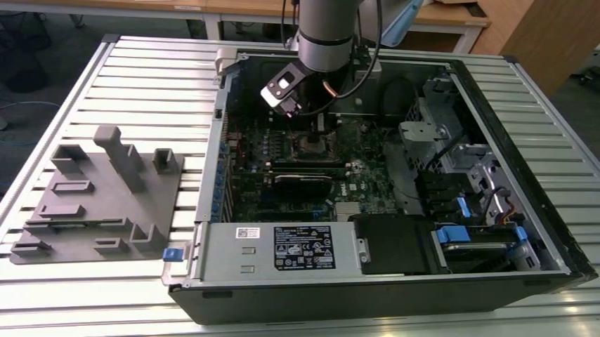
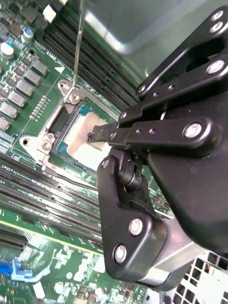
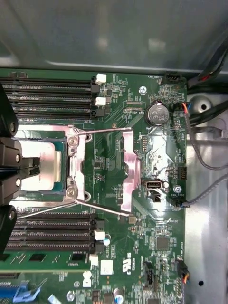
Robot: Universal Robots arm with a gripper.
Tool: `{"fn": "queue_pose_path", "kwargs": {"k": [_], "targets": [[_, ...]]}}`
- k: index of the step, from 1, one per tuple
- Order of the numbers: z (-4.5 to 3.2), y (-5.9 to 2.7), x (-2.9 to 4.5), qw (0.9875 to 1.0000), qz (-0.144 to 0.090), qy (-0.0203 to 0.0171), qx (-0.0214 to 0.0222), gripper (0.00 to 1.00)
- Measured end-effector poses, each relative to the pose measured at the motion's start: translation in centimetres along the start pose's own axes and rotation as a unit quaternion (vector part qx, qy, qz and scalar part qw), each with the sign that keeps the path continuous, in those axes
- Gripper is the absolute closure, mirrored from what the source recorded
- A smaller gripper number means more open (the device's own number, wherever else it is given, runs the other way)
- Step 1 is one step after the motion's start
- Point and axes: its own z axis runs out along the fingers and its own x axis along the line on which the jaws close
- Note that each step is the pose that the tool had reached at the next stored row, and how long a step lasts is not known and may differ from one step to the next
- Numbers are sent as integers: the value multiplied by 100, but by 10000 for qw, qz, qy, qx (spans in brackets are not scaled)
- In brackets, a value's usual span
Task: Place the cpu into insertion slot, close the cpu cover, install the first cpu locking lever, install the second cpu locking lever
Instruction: 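Place the cpu into insertion slot, then close the cpu cover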
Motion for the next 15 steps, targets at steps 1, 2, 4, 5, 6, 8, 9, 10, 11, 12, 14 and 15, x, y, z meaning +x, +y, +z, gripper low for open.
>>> {"fn": "queue_pose_path", "kwargs": {"k": [1, 2, 4, 5, 6, 8, 9, 10, 11, 12, 14, 15], "targets": [[-25, 1, 0, 10000, 0, 0, 0, 90], [-47, 2, 0, 10000, 0, 0, 0, 90], [-87, 4, 0, 10000, 0, 0, 0, 90], [-107, 4, 0, 10000, 0, 0, 0, 90], [-127, 5, 0, 10000, 0, 0, 0, 90], [-159, 6, 0, 10000, 0, 0, 0, 90], [-164, 7, 0, 10000, 0, 0, 1, 90], [-164, 7, 0, 10000, 0, 1, 0, 90], [-163, 7, 0, 10000, 0, 2, -1, 90], [-178, 7, 0, 10000, 0, 0, 0, 90], [-191, 8, 0, 10000, 0, 0, 0, 90], [-192, 8, 0, 10000, 0, 0, 0, 90]]}}
